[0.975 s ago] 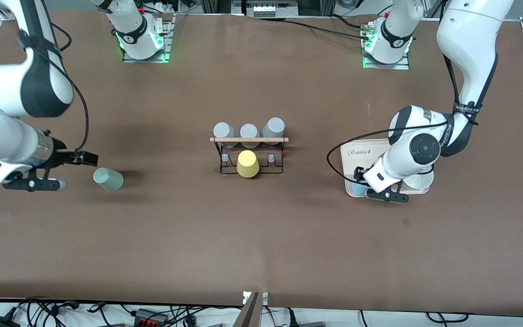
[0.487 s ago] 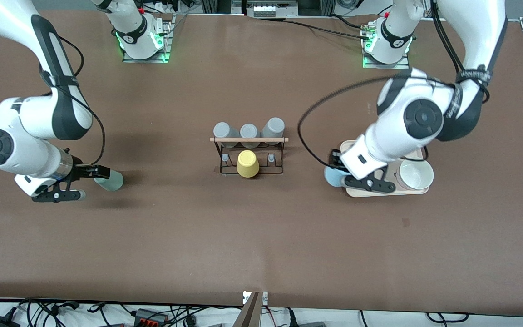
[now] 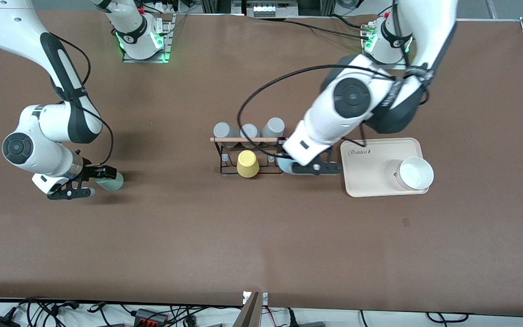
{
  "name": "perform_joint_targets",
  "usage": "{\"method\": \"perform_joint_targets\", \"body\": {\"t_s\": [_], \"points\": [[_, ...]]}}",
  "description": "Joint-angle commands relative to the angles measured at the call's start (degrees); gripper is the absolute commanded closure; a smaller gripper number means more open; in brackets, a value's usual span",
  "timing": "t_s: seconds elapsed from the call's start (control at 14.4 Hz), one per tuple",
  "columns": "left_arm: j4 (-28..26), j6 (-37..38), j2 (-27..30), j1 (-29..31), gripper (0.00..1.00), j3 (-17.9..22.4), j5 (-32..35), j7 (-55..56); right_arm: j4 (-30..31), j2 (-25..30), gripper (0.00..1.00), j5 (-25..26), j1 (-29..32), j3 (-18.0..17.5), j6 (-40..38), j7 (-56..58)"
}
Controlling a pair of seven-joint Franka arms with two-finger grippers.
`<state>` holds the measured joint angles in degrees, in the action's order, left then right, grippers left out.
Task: Hang scattered cups on rack with three cups
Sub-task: 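Move the left gripper to the rack while the right gripper grasps the teal cup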
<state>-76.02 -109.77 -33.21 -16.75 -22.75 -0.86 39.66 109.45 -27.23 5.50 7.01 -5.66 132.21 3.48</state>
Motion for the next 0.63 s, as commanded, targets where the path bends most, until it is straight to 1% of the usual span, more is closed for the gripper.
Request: {"method": "perform_joint_targets", "body": {"t_s": [0.0,0.07,0.14,0.28,0.42,0.56], "points": [[3.43,-0.25,-2.64,-1.27,1.00,0.87,-0.10,0.94,1.47,0.68,0.00,0.74,0.55,-0.49,1.38,1.09],[3.08,-1.57,-2.82,-1.53,1.00,0.87,-0.02,1.21,1.30,0.68,0.00,0.74,0.55,-0.49,1.29,1.70],[3.16,-1.84,-3.17,-2.49,1.00,0.78,-0.10,2.77,1.30,0.68,0.07,0.74,0.64,-0.49,1.21,2.40],[2.81,-1.93,-3.26,-3.64,1.00,0.87,1.20,4.11,1.21,0.77,0.23,0.74,0.73,-0.49,1.03,2.41],[2.55,-2.11,-3.43,-4.43,1.00,0.78,4.89,4.89,1.21,0.86,0.41,0.74,0.73,-0.49,0.86,2.41],[2.55,-2.11,-4.40,-4.52,1.00,0.78,5.34,4.99,1.12,1.30,0.59,0.74,0.73,-0.49,0.68,2.41]]}}
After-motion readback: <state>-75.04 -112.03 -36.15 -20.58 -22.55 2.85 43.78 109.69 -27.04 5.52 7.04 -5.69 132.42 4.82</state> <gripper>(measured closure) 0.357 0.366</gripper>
